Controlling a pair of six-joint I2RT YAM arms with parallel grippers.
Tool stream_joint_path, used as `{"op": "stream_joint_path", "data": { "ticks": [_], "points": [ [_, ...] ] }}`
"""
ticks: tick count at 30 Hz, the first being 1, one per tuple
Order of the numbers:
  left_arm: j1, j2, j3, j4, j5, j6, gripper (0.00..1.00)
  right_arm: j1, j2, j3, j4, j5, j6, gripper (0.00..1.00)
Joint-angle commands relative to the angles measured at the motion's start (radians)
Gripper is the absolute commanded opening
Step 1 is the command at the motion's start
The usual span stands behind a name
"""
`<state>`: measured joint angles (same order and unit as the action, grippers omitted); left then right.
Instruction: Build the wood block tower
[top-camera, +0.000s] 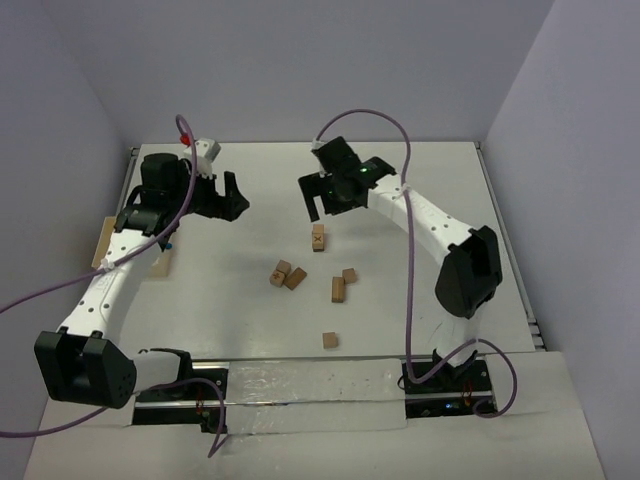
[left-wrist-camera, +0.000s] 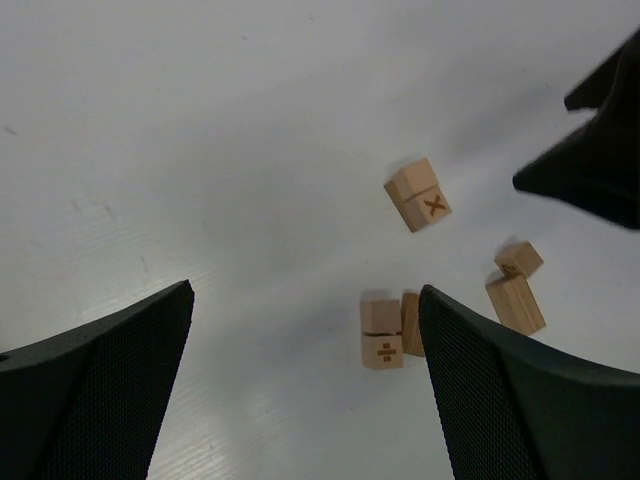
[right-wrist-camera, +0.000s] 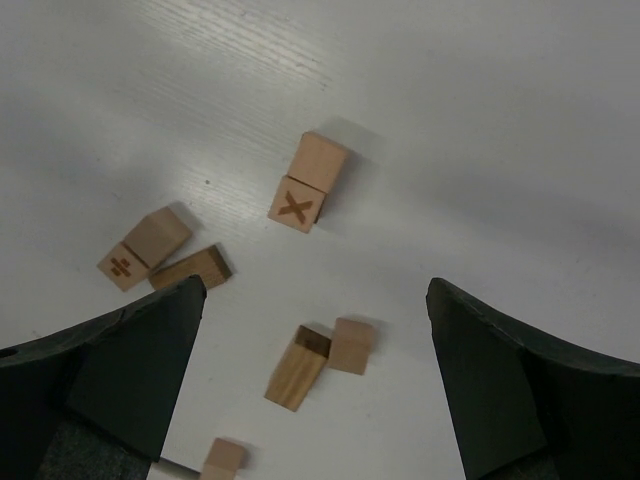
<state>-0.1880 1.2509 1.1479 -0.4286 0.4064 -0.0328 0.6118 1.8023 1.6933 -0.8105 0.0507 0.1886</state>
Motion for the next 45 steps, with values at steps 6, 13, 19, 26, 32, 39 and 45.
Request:
{"op": "stream_joint_path", "data": {
  "ticks": [6,13,19,26,32,39,45],
  "points": [
    [0.135,-0.045,-0.013,0.074,-0.048,-0.163,0.99,0.060,0.278,0.201,-0.140,0.190,0.241,0.96],
    [0.142,-0.042,-0.013,0.068,-0.025,-0.143,0.99,0.057,0.350,0.216,-0.105,0.180,0.253,0.92],
    [0.144,-0.037,-0.017,0.068,0.004,-0.138,0.99,0.054,0.372,0.204,-0.058,0.157,0.249,0.88],
    [0.144,-0.023,-0.002,0.057,0.028,-0.129,0.99,0.050,0.431,0.224,-0.038,0.119,0.258,0.86],
    [0.144,-0.018,0.001,0.046,0.070,-0.114,0.99,0.046,0.456,0.225,-0.008,0.107,0.268,0.80],
    [0.144,0.001,0.026,0.032,0.133,-0.099,0.99,0.042,0.475,0.235,0.010,0.101,0.283,0.78],
    [0.144,0.006,0.026,0.033,0.148,-0.096,0.99,0.041,0.489,0.240,0.027,0.111,0.261,0.73]
  ]
}}
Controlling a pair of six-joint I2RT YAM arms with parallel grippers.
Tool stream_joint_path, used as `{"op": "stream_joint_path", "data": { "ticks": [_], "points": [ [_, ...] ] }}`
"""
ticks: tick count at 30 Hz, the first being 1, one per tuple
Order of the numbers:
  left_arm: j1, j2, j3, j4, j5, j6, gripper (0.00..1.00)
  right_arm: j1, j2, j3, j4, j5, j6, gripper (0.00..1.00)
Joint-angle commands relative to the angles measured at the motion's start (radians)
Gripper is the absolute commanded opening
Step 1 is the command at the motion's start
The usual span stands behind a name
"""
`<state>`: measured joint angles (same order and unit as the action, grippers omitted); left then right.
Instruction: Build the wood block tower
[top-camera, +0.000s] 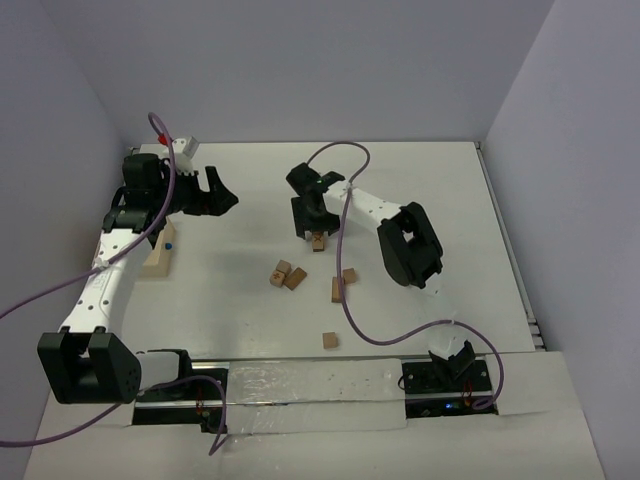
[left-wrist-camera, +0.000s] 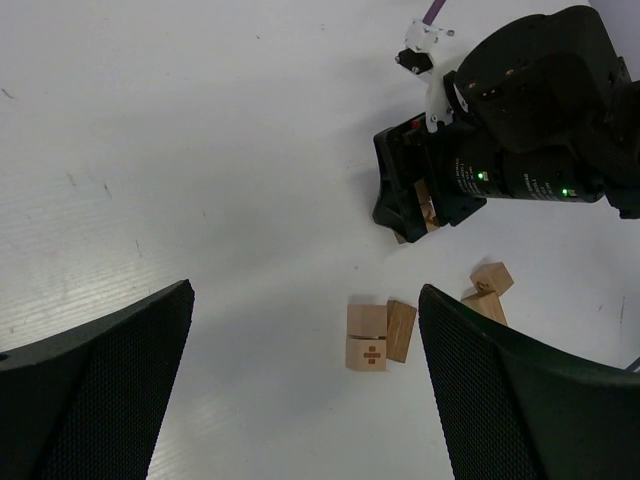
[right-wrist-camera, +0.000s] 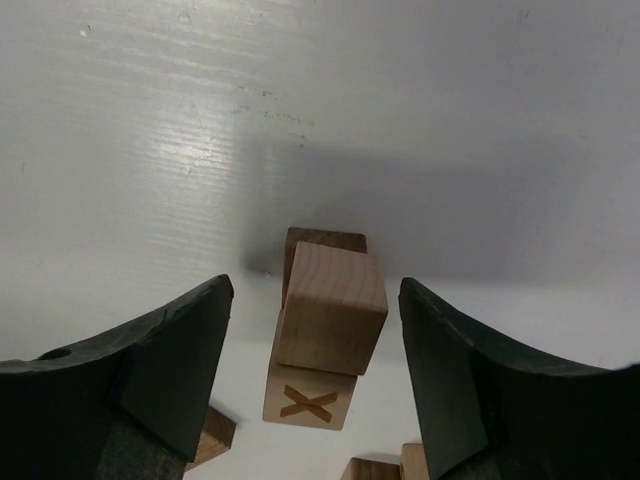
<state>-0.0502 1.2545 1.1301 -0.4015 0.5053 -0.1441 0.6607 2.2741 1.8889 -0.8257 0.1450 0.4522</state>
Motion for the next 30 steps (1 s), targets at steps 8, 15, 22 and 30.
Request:
{"op": "stream_joint_path", "data": {
  "ticks": [8,15,22,30],
  "points": [
    [0.006,0.010,0.050,0.003,0.065,0.021,0.99,-0.018,0.008,0.000,0.066,0.022,-0.025,0.70],
    [0.006,0.011,0.051,-0.001,0.098,0.032,0.99,-0.021,-0.020,-0.036,0.077,0.015,-0.026,0.66],
    [0.006,0.016,0.054,-0.002,0.114,0.036,0.99,-0.019,-0.034,-0.054,0.076,0.000,-0.022,0.59],
    [0.006,0.018,0.050,0.003,0.125,0.036,0.99,-0.019,-0.048,-0.065,0.063,-0.023,-0.019,0.57]
  ]
}}
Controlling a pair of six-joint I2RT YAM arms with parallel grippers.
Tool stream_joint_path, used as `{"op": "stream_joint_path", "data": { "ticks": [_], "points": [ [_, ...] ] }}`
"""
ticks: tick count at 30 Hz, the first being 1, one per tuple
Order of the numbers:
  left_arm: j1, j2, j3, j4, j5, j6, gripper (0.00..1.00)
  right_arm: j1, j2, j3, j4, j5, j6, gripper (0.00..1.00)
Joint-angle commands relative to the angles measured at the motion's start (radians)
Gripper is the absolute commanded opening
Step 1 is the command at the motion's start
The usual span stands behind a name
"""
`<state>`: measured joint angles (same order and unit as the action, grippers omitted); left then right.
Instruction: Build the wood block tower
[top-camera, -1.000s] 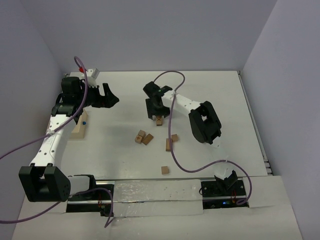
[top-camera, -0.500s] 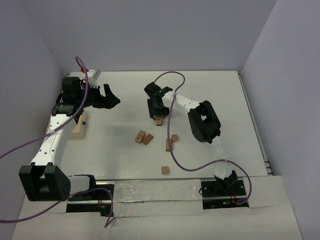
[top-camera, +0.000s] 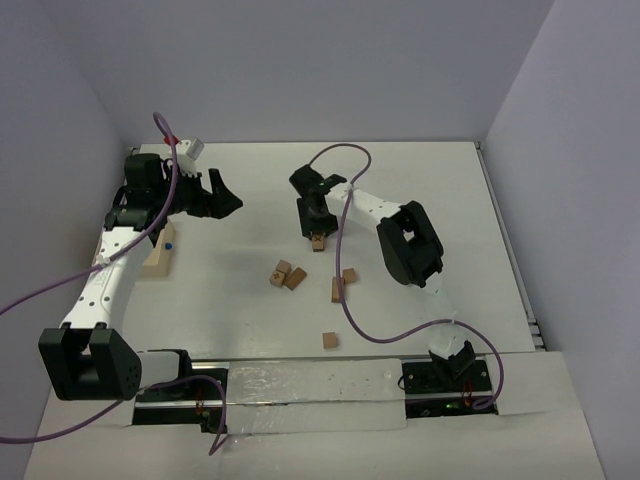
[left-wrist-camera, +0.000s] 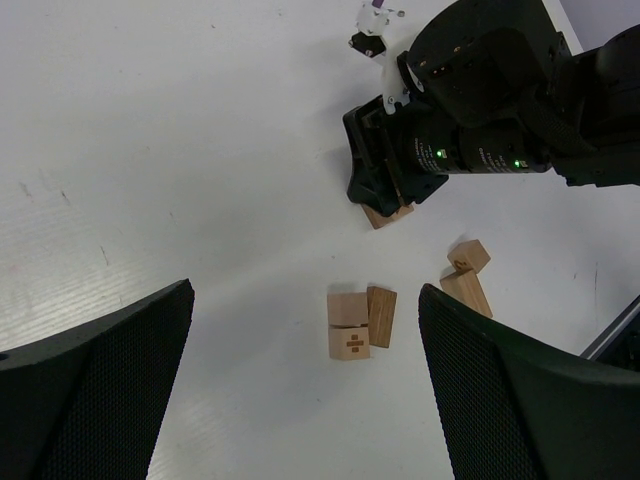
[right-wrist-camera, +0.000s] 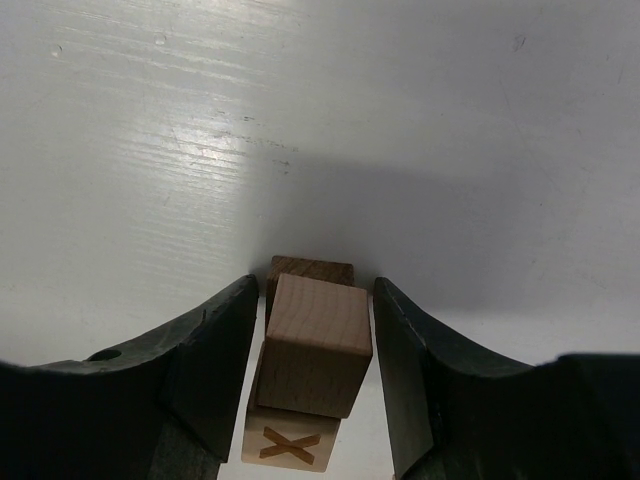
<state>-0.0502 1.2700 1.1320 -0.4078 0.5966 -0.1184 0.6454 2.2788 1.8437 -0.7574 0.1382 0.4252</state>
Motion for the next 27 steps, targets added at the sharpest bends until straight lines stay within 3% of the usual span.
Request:
{"op": "stream_joint_path", "data": {
  "ticks": [1,27],
  "points": [
    [0.006,0.003,0.048,0.011,0.035,0.010,0.99,-0.004,-0.055,-0.022,-0.008,-0.019,0.007,0.57],
    [0.006,0.019,0.058,0.012,0.052,0.009,0.99,-0.003,-0.071,-0.055,-0.006,-0.041,0.010,0.49]
  ]
}}
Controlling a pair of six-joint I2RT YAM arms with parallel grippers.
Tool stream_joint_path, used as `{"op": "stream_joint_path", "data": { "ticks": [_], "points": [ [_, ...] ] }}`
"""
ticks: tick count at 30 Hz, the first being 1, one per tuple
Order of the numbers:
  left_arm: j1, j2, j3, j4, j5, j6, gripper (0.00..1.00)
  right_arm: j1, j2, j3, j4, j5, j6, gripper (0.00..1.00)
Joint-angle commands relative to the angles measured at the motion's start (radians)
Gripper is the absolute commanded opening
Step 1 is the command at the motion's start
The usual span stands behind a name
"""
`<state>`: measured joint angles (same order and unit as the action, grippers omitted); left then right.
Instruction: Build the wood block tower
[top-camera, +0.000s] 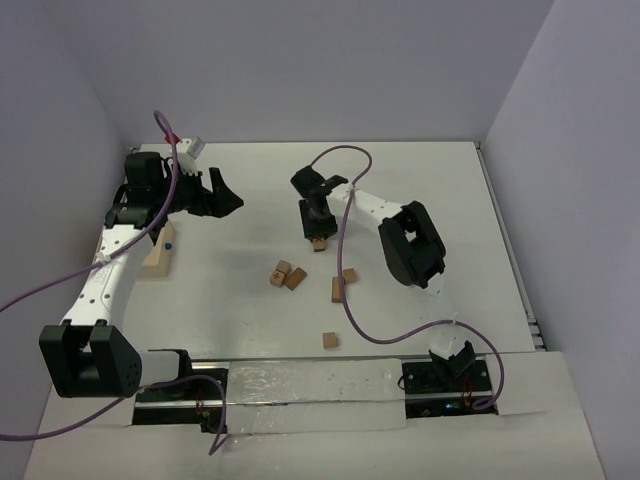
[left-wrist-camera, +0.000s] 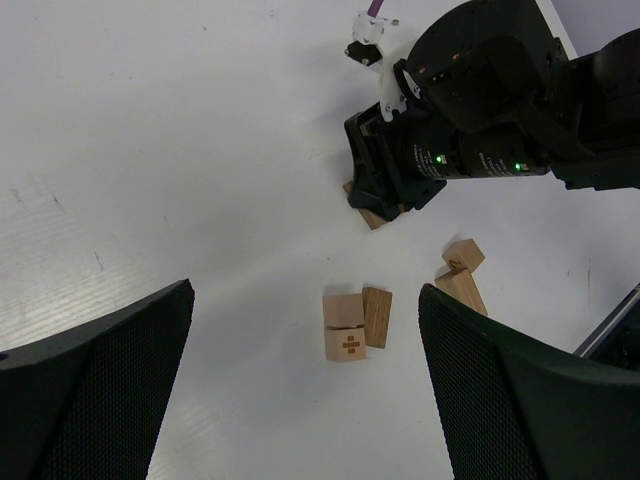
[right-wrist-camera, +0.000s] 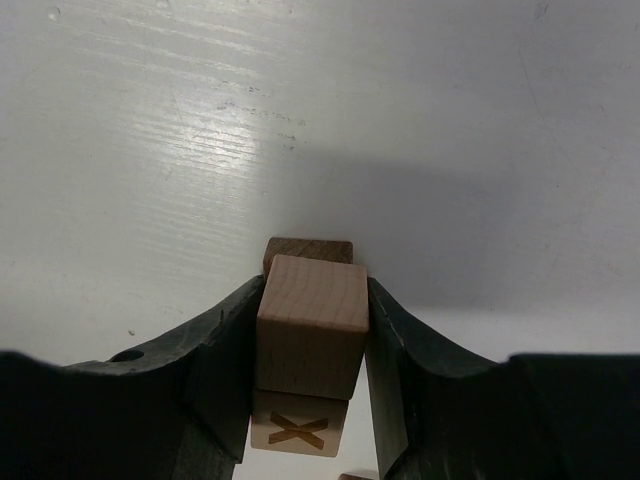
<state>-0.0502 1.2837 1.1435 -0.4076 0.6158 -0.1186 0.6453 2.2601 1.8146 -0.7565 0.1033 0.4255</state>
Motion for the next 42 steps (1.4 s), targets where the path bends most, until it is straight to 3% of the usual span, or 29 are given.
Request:
{"op": "stream_joint_path", "data": {
  "ticks": [1,23,26,27,29,35,42],
  "points": [
    [0.006,0.005,0.047,0.012,0.033,0.008,0.99,-0.003,-0.053,-0.027,-0.006,-0.005,0.009,0.49],
    [0.006,0.009,0.047,0.015,0.037,0.013,0.99,-0.006,-0.048,-0.032,-0.009,0.024,0.010,0.40],
    [0.006,0.012,0.047,0.015,0.041,0.014,0.99,-0.006,-0.044,-0.029,-0.014,0.018,0.006,0.54],
    [0.006,0.013,0.048,0.015,0.042,0.014,0.99,-0.006,-0.043,-0.026,-0.017,0.016,0.007,0.65],
    [0.006,0.014,0.048,0.013,0.045,0.017,0.99,-0.006,-0.042,-0.026,-0.020,0.012,0.005,0.77],
    [0.006,0.014,0.048,0.009,0.044,0.025,0.99,-0.007,-0.034,-0.021,-0.025,-0.007,0.006,0.84],
    [0.006,0.011,0.039,-0.004,0.093,0.057,0.99,-0.008,-0.053,-0.013,-0.002,-0.057,-0.060,0.99]
  ]
}}
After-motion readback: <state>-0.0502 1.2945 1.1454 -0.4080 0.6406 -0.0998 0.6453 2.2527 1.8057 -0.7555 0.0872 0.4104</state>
